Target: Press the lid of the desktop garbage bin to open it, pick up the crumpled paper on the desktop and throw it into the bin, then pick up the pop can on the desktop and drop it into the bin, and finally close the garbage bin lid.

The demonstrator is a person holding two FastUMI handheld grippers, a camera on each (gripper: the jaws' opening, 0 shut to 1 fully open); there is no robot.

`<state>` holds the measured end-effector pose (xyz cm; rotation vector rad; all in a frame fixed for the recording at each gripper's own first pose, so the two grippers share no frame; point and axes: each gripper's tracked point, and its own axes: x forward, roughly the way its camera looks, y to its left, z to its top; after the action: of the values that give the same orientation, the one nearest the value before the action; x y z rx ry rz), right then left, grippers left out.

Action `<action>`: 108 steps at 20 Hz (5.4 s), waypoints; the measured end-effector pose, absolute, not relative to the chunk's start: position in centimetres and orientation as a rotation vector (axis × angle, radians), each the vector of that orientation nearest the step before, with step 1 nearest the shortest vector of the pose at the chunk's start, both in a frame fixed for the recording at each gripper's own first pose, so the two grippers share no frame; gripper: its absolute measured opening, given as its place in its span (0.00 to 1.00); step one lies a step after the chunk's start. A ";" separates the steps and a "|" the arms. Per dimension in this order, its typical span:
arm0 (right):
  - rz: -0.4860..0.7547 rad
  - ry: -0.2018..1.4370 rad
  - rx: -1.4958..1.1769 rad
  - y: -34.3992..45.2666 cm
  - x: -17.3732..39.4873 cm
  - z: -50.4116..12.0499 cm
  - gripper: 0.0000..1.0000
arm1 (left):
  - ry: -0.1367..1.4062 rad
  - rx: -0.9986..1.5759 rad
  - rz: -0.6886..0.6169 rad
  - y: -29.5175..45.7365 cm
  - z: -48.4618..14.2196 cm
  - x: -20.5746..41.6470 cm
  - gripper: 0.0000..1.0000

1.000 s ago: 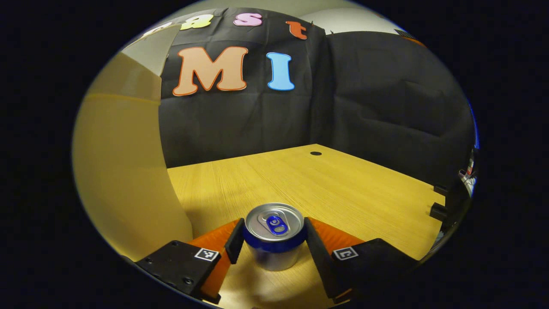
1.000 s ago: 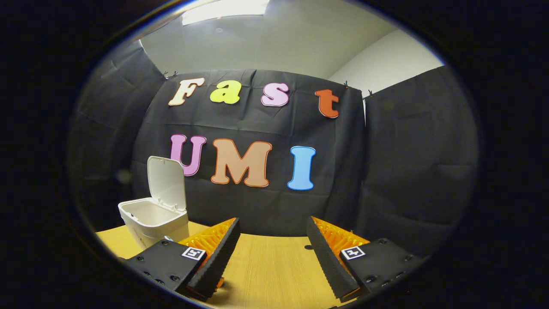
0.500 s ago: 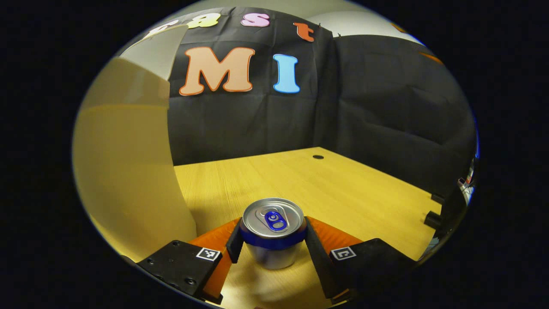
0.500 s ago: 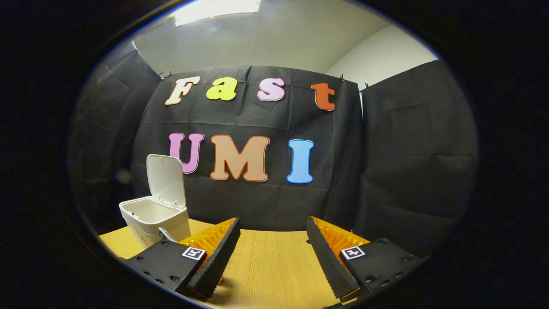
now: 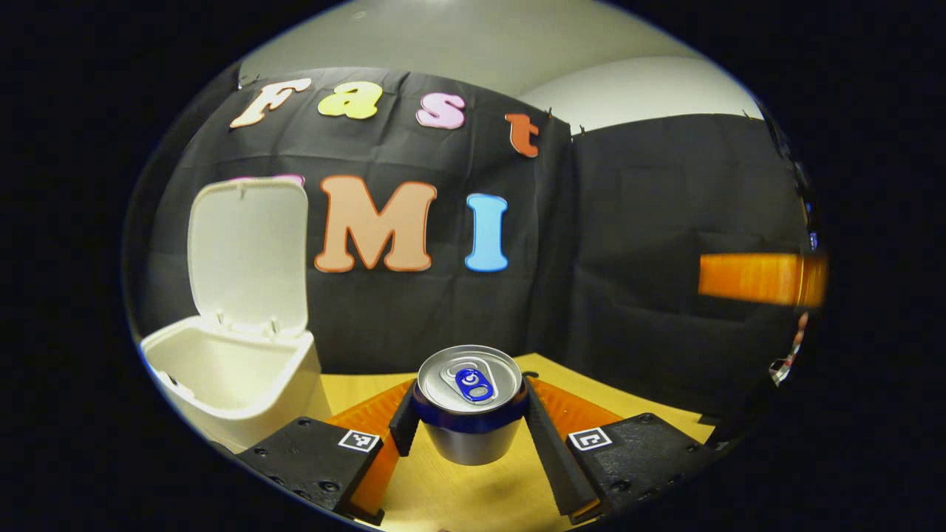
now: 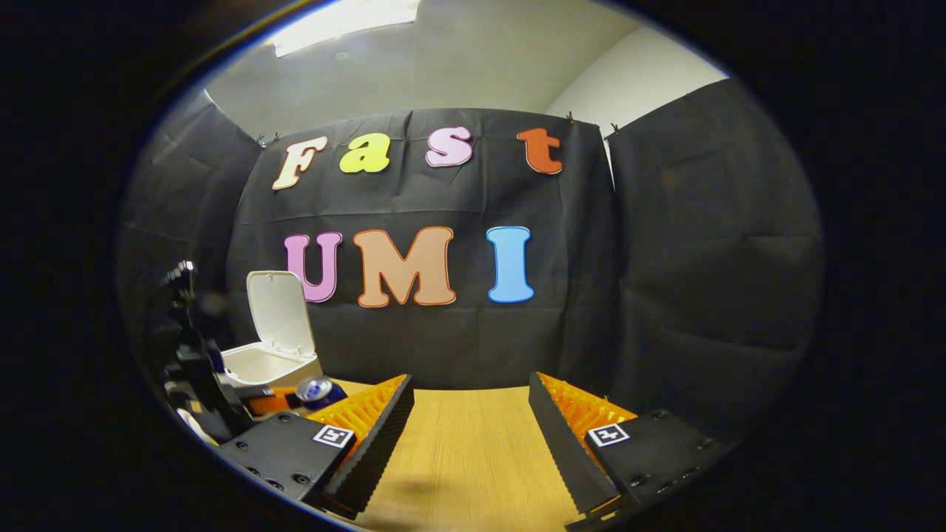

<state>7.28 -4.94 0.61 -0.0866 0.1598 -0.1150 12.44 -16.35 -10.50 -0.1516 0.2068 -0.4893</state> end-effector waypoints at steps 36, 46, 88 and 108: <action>0.014 0.275 -0.038 -5.4 6.1 -4.5 0.99 | 0.027 -0.059 -0.065 4.2 4.3 26.3 0.99; -0.048 0.262 0.002 -7.1 4.8 -3.8 0.99 | 0.203 -0.027 -0.068 4.5 -0.6 32.8 0.99; 0.037 0.331 0.007 -1.7 4.4 -7.0 0.98 | -0.019 -0.041 0.034 5.9 -13.8 13.0 0.93; -0.072 0.279 -0.014 2.9 2.7 -6.8 0.98 | -0.093 -0.086 -0.131 3.1 -5.2 11.7 0.92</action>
<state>2.71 2.92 -6.76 -0.0142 0.2789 -0.0716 11.74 3.14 -5.20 -0.0861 -0.0934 -0.1307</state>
